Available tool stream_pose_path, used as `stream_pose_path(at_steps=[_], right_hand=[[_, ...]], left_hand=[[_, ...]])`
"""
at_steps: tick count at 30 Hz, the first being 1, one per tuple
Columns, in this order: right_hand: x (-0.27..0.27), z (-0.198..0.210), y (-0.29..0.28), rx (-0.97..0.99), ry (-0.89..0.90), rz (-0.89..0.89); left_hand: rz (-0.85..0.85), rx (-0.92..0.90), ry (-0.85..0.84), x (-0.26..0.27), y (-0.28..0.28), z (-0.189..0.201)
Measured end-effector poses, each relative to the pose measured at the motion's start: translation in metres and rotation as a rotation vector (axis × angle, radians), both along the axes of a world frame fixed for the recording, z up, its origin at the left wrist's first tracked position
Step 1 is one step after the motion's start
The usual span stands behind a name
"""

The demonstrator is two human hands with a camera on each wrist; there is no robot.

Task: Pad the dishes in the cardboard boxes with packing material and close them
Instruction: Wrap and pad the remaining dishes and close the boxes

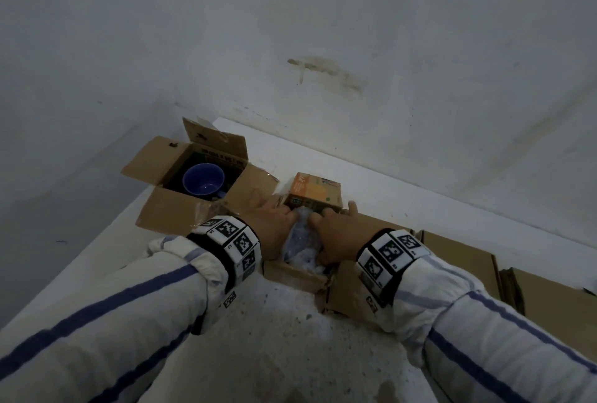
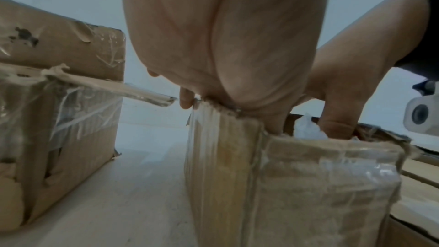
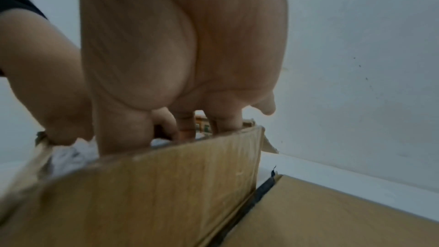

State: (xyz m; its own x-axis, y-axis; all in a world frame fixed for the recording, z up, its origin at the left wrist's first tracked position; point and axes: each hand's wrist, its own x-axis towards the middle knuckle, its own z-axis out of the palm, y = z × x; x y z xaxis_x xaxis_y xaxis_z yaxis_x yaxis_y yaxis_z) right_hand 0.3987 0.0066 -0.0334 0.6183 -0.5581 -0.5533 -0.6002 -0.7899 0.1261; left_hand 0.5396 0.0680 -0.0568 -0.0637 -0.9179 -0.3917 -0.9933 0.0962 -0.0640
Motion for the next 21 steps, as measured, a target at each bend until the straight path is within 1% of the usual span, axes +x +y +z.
stream_pose_path(at_steps=[4, 7, 8, 9, 11, 13, 15, 17, 19, 21], right_hand=[[0.003, -0.011, 0.006, -0.056, 0.013, 0.018], [-0.002, -0.003, 0.006, -0.004, -0.022, -0.006], [-0.006, 0.004, 0.005, 0.047, -0.063, -0.028], [-0.012, 0.012, 0.003, 0.115, -0.143, -0.061], [-0.027, 0.028, -0.001, 0.217, -0.348, -0.146], [-0.046, 0.039, -0.001, 0.202, -0.484, -0.219], [-0.069, 0.042, 0.002, 0.189, -0.536, -0.295], [-0.099, 0.041, 0.008, 0.195, -0.589, -0.369], [-0.133, 0.039, 0.014, 0.185, -0.637, -0.433], [-0.172, 0.036, 0.017, 0.166, -0.659, -0.483]], left_hand=[[-0.013, -0.002, 0.003, 0.0, -0.002, -0.006], [0.052, 0.036, 0.058, -0.001, 0.001, 0.004], [0.065, 0.038, 0.093, 0.0, 0.002, 0.009], [0.065, 0.015, 0.13, 0.001, 0.003, 0.014], [0.079, -0.068, 0.198, 0.002, 0.003, 0.024], [0.12, -0.107, 0.249, -0.009, 0.0, 0.031], [0.121, -0.157, 0.298, -0.035, -0.004, 0.036], [0.106, -0.206, 0.421, -0.071, -0.011, 0.038], [0.101, -0.17, 0.538, -0.115, -0.017, 0.04], [0.073, -0.135, 0.596, -0.167, -0.022, 0.045]])
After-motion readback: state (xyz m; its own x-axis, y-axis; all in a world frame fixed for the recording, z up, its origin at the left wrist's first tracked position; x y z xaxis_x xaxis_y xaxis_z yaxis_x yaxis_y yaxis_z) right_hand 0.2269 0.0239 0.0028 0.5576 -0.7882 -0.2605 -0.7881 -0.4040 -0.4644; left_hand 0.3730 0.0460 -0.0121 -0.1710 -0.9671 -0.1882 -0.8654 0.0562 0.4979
